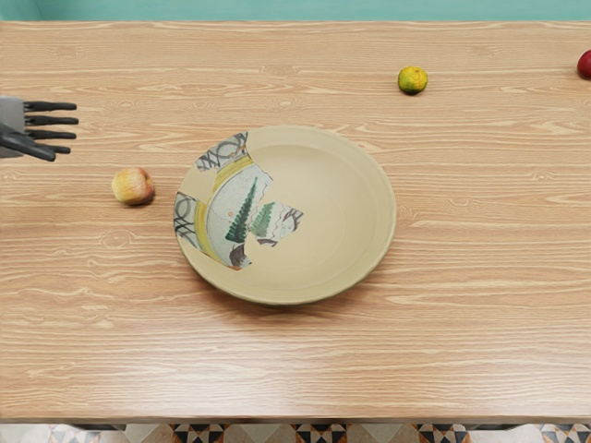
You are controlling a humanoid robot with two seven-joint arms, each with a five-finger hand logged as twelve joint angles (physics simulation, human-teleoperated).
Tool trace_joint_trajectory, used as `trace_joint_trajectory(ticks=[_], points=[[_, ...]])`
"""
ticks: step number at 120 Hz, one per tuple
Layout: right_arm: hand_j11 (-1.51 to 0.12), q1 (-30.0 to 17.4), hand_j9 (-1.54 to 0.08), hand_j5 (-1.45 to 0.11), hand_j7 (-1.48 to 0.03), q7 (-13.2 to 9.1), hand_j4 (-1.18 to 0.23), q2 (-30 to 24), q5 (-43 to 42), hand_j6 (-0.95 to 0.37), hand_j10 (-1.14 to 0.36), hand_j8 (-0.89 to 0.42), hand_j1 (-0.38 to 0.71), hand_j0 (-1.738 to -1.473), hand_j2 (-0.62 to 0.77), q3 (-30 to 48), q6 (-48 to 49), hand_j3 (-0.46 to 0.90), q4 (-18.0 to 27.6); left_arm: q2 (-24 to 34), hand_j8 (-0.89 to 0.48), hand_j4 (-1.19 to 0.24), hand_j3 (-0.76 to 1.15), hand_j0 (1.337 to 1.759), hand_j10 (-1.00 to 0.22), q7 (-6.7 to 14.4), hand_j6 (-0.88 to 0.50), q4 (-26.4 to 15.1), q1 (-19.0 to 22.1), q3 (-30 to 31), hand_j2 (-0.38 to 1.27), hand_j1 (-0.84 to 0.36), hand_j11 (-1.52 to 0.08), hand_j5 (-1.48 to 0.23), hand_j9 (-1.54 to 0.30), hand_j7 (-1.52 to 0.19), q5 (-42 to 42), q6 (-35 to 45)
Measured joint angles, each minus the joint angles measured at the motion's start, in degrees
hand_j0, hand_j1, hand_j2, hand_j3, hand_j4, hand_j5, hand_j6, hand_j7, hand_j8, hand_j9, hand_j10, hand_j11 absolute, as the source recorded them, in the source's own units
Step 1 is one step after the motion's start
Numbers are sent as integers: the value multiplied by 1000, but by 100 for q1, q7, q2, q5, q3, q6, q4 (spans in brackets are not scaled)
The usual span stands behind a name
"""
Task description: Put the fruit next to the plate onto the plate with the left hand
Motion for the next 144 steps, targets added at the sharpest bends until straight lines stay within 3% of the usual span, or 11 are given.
trace_joint_trajectory(ticks=[21, 41, 55, 83, 91, 104, 144], points=[[-20, -5, -20, -19, -20, 0, -15, 0, 6, -15, -15, -15, -331, -1658, -3, 3, -1, 0, -2, -155, 2, 2, 0, 1658, 2, 20, 2, -32, -68, 46, 0, 349, 0, 0, 0, 0, 352, 0], [-20, -1, -20, -20, -20, 0, -15, 0, 6, -15, -15, -15, -331, -1658, -3, 1, -1, 0, -2, -1024, 0, 0, 0, 1658, 0, 337, 0, -45, -771, 128, -1, 348, 0, 0, 0, 0, 1765, 1], [-20, -1, -20, -20, -20, 0, -15, 0, 7, -15, -15, -15, -331, -1658, -3, 1, -1, 0, -2, -1125, -2, -2, 0, 1658, -2, 420, -2, -210, -1244, 151, -1, 348, -1, -1, -1, -1, 2576, 2], [-20, 0, -20, -20, -20, 0, -15, 0, 2, -15, -15, -15, -331, -1658, -3, 1, 0, 0, -2, -1180, -4, -4, 0, 1658, -4, 457, -5, -1642, -1267, 160, 0, 347, -3, -3, -3, -3, 3805, 159], [-20, 0, -20, -20, -20, 0, -15, 0, 1, -15, -15, -15, -331, -1658, -3, 1, 0, 0, -2, -1635, -5, -4, 0, 1658, -4, 459, -5, -1877, -1237, 288, 0, 346, -3, -4, -3, -3, 4244, 643], [-20, 0, -20, -20, -20, 0, -15, 0, 0, -15, -15, -15, -331, -1658, -3, 1, 0, 0, -2, -1629, -6, -5, 0, 1658, -5, 460, -6, -2043, -1190, 554, 1, 346, -4, -4, -4, -4, 4900, 1392], [-20, 1, -20, -20, -20, 0, -15, 0, -1, -15, -15, -15, -331, -1658, -3, 1, 0, 0, -2, -1656, -48, -47, 0, 1658, -47, 461, -49, -2067, -949, 1393, 10, 298, -57, -57, -57, -57, 5759, 2546]])
